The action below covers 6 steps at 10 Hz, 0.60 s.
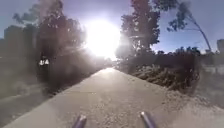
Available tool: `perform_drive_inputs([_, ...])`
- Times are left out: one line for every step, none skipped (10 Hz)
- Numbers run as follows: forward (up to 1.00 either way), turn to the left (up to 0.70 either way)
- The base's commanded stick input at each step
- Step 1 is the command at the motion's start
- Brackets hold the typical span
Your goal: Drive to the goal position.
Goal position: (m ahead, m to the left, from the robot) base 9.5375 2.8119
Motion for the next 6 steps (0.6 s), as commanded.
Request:
perform_drive_inputs([0.95,0.00])
perform_drive_inputs([0.95,0.00])
perform_drive_inputs([0.95,0.00])
perform_drive_inputs([0.95,0.00])
perform_drive_inputs([0.95,0.00])
perform_drive_inputs([0.95,0.00])
